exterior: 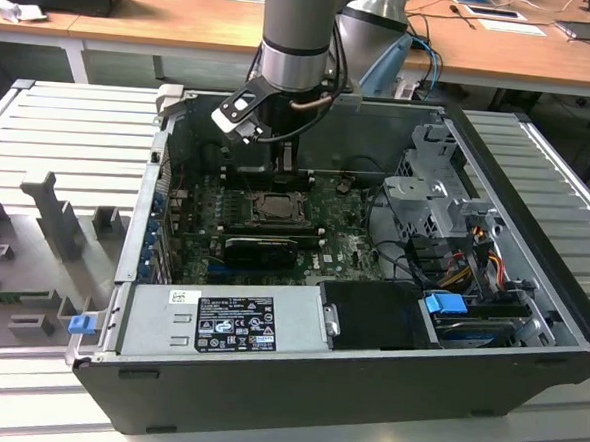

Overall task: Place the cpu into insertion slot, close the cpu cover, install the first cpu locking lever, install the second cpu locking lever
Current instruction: 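Install the first cpu locking lever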

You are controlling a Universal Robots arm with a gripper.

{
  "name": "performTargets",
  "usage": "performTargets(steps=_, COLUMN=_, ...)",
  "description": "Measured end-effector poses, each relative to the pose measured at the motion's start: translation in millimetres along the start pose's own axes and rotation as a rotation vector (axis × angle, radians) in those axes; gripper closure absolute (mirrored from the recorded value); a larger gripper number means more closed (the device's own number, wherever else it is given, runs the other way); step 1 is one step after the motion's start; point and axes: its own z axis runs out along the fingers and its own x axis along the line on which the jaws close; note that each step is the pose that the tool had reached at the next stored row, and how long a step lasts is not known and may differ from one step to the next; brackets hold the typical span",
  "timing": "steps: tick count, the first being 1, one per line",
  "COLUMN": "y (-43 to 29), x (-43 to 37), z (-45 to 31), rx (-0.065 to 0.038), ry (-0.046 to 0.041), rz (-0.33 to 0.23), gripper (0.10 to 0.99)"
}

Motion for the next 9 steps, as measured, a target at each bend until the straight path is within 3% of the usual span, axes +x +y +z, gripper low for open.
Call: performTargets(steps=9, y=0.0, x=0.0, z=-4.1, rx=0.000, ry=0.0001, rz=0.000, gripper=0.980)
